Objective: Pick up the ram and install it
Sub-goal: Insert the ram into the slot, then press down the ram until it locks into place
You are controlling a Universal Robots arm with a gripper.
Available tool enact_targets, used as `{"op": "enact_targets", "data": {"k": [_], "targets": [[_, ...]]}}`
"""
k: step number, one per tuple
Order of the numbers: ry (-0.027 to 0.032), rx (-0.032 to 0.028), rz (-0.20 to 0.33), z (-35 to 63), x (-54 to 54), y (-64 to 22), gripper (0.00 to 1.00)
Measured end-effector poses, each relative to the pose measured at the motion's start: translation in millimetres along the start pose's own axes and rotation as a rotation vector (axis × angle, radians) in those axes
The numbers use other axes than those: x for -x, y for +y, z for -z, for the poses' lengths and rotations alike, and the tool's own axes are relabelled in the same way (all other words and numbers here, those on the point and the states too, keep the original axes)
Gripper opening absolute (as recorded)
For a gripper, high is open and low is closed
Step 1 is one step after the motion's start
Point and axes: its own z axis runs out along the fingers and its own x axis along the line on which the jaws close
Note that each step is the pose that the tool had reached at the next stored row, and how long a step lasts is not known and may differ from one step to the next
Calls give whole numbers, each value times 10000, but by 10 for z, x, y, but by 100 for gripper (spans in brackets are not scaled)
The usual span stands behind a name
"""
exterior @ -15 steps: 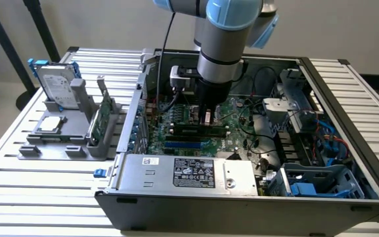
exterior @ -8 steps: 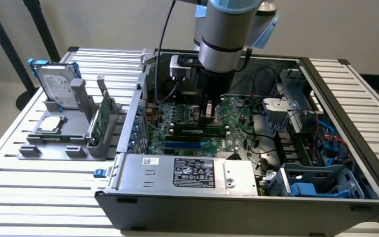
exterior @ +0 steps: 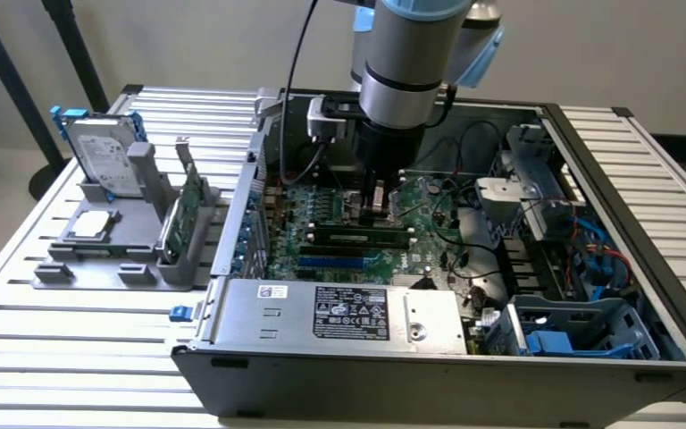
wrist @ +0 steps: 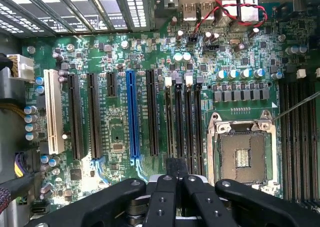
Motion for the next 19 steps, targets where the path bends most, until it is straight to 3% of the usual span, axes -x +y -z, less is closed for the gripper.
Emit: {"op": "enact_targets", "data": {"k": [11, 19], "targets": [[2, 1, 0, -2, 0, 0, 11], [-14, -13, 7, -67, -1, 0, 11]]}}
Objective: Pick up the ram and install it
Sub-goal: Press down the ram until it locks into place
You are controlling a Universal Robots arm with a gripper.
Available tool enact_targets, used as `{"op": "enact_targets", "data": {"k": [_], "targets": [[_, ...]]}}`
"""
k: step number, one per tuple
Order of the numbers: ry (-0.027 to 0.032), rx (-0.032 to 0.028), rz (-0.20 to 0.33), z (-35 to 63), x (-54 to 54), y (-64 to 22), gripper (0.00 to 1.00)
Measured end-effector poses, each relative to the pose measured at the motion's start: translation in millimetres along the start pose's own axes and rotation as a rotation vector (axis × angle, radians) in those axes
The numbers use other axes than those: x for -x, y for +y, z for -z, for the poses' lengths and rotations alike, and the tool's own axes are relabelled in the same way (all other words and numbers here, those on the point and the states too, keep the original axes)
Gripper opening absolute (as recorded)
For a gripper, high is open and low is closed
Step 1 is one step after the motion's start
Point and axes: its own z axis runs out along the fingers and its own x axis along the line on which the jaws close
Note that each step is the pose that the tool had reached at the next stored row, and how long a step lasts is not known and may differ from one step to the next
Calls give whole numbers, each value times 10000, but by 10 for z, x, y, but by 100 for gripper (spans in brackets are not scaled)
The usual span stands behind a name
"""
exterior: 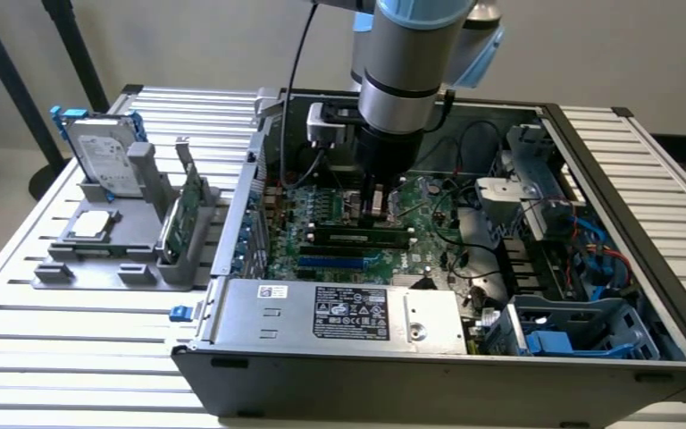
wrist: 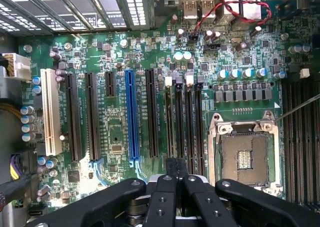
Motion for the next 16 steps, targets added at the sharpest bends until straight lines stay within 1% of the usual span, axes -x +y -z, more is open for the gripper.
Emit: {"op": "enact_targets", "data": {"k": [4, 7, 16], "targets": [[-29, -18, 10, -36, -1, 6, 11], [-29, -19, 32, -41, -1, 13, 11], [-49, -54, 274, -46, 11, 15, 11]]}}
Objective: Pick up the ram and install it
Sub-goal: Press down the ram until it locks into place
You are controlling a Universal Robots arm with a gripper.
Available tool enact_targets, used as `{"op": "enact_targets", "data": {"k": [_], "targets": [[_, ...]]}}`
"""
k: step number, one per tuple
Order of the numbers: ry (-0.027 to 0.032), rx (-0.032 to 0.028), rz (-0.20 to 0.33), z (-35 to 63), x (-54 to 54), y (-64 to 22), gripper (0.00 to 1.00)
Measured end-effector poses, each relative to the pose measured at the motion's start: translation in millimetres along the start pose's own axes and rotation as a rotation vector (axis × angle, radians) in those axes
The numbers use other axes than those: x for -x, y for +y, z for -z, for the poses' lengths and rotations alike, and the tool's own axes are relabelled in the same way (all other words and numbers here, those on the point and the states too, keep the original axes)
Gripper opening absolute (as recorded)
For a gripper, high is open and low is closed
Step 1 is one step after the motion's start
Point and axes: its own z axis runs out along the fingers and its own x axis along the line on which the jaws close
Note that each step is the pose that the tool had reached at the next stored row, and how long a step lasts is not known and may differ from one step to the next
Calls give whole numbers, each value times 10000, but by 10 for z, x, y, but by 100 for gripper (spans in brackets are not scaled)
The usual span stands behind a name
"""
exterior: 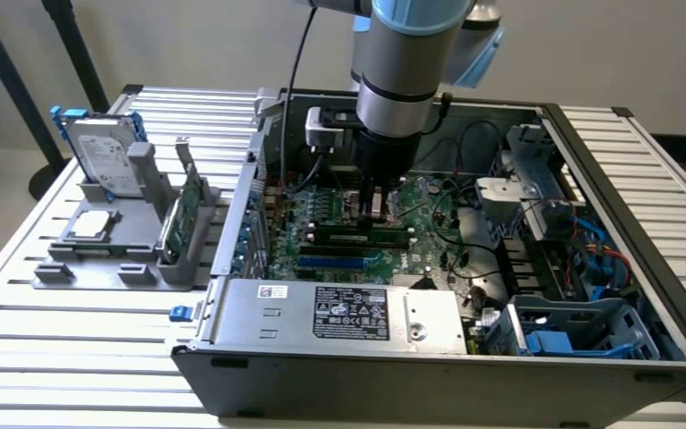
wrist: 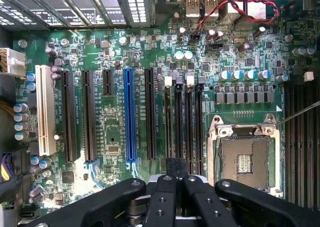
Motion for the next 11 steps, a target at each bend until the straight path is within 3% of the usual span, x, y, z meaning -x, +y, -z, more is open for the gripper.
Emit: {"op": "enact_targets", "data": {"k": [11], "targets": [[0, -106, 29, -71, 9, 9, 11]]}}
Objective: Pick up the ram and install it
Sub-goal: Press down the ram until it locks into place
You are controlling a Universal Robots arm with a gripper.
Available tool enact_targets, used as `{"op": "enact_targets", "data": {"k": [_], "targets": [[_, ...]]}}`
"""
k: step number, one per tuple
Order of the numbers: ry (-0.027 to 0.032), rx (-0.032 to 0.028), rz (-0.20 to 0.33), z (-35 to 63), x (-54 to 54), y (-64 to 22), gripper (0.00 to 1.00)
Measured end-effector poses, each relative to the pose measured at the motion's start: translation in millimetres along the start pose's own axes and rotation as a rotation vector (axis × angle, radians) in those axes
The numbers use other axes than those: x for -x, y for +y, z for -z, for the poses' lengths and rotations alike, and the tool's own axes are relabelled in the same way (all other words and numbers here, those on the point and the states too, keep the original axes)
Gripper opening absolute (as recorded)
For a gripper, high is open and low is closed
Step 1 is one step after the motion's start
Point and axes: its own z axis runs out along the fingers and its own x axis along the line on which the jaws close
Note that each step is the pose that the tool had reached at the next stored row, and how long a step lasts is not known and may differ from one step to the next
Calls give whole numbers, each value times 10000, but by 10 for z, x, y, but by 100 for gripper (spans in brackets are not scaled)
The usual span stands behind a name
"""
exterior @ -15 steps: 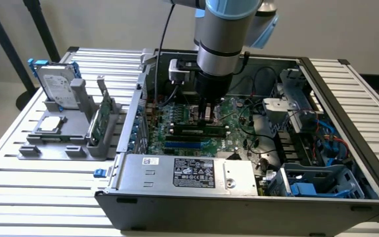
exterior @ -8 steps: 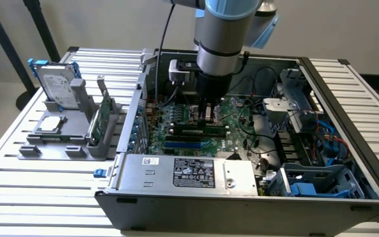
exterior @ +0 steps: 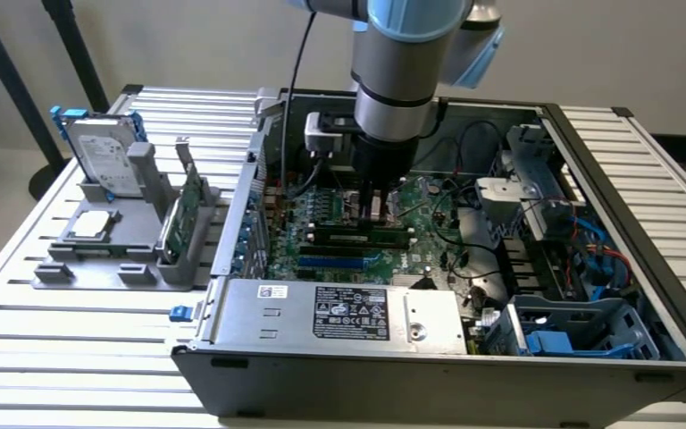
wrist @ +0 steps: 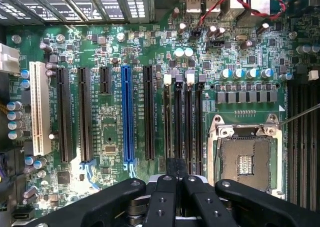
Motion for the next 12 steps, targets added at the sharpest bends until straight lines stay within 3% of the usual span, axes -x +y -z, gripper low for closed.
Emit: {"op": "enact_targets", "data": {"k": [7, 9, 12], "targets": [[-3, -48, 3, -40, 0, 13, 11], [-31, -58, 2, 16, 5, 16, 11], [-10, -52, 1, 146, 6, 23, 11]]}}
